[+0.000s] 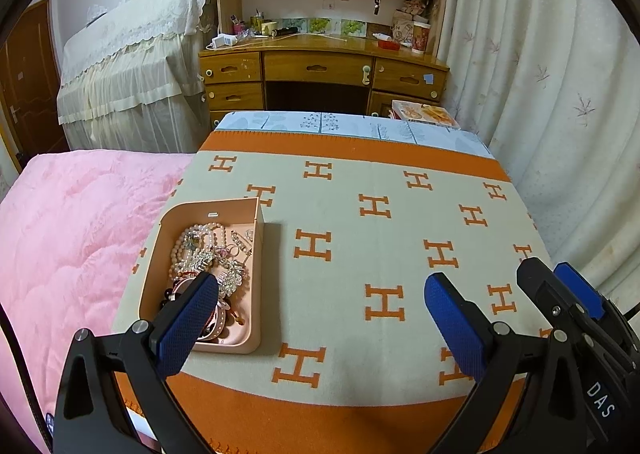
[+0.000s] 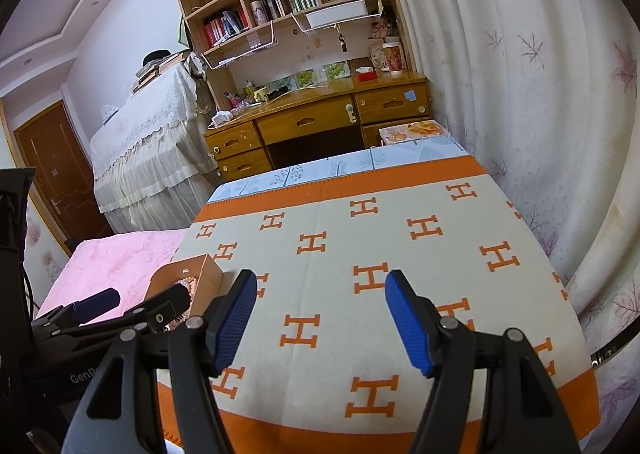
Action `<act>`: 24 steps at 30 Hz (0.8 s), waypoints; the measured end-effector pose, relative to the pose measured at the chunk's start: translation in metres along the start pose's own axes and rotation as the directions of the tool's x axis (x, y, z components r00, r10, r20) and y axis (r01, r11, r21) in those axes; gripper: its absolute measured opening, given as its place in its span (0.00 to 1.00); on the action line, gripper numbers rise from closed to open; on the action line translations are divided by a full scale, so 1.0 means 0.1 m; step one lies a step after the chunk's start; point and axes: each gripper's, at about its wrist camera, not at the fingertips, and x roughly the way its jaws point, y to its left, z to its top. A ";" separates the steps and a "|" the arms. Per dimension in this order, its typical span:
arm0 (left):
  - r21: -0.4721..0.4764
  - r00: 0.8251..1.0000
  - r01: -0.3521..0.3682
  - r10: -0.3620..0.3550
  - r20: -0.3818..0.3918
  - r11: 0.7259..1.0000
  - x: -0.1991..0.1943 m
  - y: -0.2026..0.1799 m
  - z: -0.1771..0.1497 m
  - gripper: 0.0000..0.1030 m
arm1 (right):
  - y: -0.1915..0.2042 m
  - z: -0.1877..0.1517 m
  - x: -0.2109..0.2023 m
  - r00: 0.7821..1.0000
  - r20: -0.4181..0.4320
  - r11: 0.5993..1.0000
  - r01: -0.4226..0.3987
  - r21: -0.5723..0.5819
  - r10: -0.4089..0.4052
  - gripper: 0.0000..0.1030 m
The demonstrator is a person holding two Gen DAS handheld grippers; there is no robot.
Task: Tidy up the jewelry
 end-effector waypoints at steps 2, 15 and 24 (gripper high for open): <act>-0.001 1.000 -0.001 0.001 -0.003 1.000 0.00 0.00 -0.01 0.99 | 0.00 -0.02 -0.01 1.000 -0.002 1.000 -0.001 0.000 0.001 0.65; 0.004 1.000 -0.009 0.009 -0.001 1.000 0.01 0.00 -0.01 0.99 | 0.01 -0.03 -0.01 1.000 -0.004 1.000 -0.003 0.004 0.003 0.65; 0.020 1.000 -0.031 0.031 0.004 0.999 -0.01 -0.03 -0.05 0.99 | 0.01 -0.06 -0.01 1.000 -0.007 1.000 -0.007 0.010 0.007 0.65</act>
